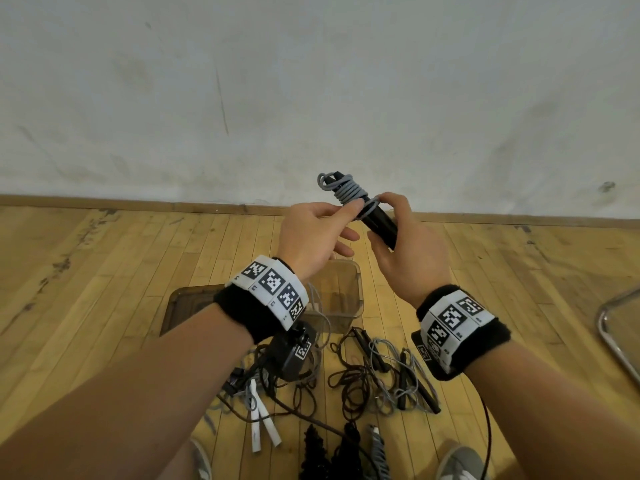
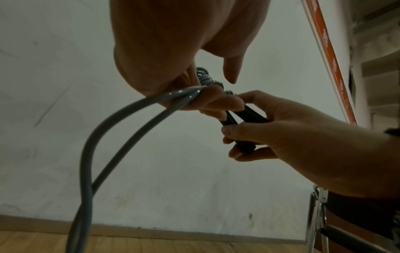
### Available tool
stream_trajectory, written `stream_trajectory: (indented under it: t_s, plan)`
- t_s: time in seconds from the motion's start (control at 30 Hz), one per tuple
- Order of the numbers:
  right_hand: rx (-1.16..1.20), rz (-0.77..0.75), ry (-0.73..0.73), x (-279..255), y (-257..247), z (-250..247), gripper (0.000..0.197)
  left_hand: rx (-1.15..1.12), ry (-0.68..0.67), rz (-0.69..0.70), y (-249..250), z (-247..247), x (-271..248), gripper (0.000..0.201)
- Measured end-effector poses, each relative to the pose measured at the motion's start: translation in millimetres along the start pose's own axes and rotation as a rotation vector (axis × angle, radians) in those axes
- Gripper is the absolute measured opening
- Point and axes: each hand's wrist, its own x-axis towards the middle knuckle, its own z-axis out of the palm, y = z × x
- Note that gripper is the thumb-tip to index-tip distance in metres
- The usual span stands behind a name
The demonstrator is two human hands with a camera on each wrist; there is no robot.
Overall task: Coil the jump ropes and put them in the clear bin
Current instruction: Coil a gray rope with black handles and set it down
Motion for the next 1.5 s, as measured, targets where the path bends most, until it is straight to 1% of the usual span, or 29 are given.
stream_trajectory:
  t_s: [0.1,0.23,0.3,0.43,0.5,0.53,0.6,0.63,0.67,0.7,0.77,0.9,1.03,1.1,1.17,1.27,1.33,1.5]
  plan:
    - [0.053,-0.059,-0.032,-2.0,-3.2,2.6,0.050,0.008,0.003,0.010,1.6,-0.1,-1.1,0.038]
    - [0.203,-0.104,-0.093,-9.5,-9.7,7.1,0.049,-0.006,0.041,-0.009,-0.6,-2.0,0.0,0.041]
    - [0.231,-0.122,-0.108,-11.0,-10.0,8.1,0.049,-0.019,0.052,-0.018,-2.4,-4.5,1.9,0.040]
    - [0.222,-0.104,-0.065,-8.4,-10.0,5.8,0.049,-0.084,-0.008,-0.040,-4.0,-6.7,4.5,0.032]
    - [0.344,-0.087,-0.071,-6.9,-10.9,2.9,0.050,-0.152,-0.056,-0.064,-3.8,-8.0,6.2,0.030]
    - [0.461,-0.046,-0.099,-5.9,-11.2,0.6,0.052,-0.181,-0.074,-0.071,-3.6,-8.3,6.7,0.029]
    - [0.729,0.131,-0.209,-3.6,-13.3,-4.6,0.060,-0.216,-0.109,-0.072,-2.9,-8.1,6.6,0.026]
    - [0.840,0.223,-0.272,-3.0,-13.9,-6.7,0.063,-0.218,-0.129,-0.066,-2.5,-7.5,6.0,0.027]
    - [0.919,0.283,-0.324,-3.0,-14.8,-8.5,0.065,-0.207,-0.147,-0.058,-2.4,-6.9,5.2,0.028]
    - [0.969,0.306,-0.356,-3.2,-15.3,-9.5,0.063,-0.185,-0.165,-0.046,-2.6,-5.9,4.3,0.030]
    - [1.008,0.298,-0.365,-3.2,-14.7,-9.4,0.059,-0.147,-0.193,-0.017,-3.2,-4.4,2.9,0.031]
    - [0.977,0.272,-0.308,-1.9,-12.7,-8.9,0.055,-0.173,-0.196,0.008,-3.3,-1.9,3.4,0.028]
    - [0.845,0.229,-0.225,-2.0,-7.8,-8.4,0.060,-0.100,-0.147,-0.104,-6.5,-2.3,4.3,0.029]
    - [0.741,0.220,-0.192,-2.5,-4.0,-7.4,0.065,-0.050,-0.113,-0.124,-8.5,-4.0,5.2,0.031]
    - [0.617,0.194,-0.161,-2.9,0.6,-6.0,0.068,-0.024,-0.095,-0.117,-9.0,-4.7,5.6,0.032]
    - [0.455,0.143,-0.128,-2.3,2.7,-2.6,0.068,-0.021,-0.047,-0.078,-9.5,-5.0,6.8,0.021]
    - [0.374,0.130,-0.105,-1.1,3.8,0.6,0.068,-0.060,-0.028,-0.075,-9.1,-4.2,6.4,0.019]
    - [0.238,0.100,-0.070,1.4,5.9,1.1,0.070,-0.152,-0.045,-0.062,-5.3,-0.7,2.4,0.019]
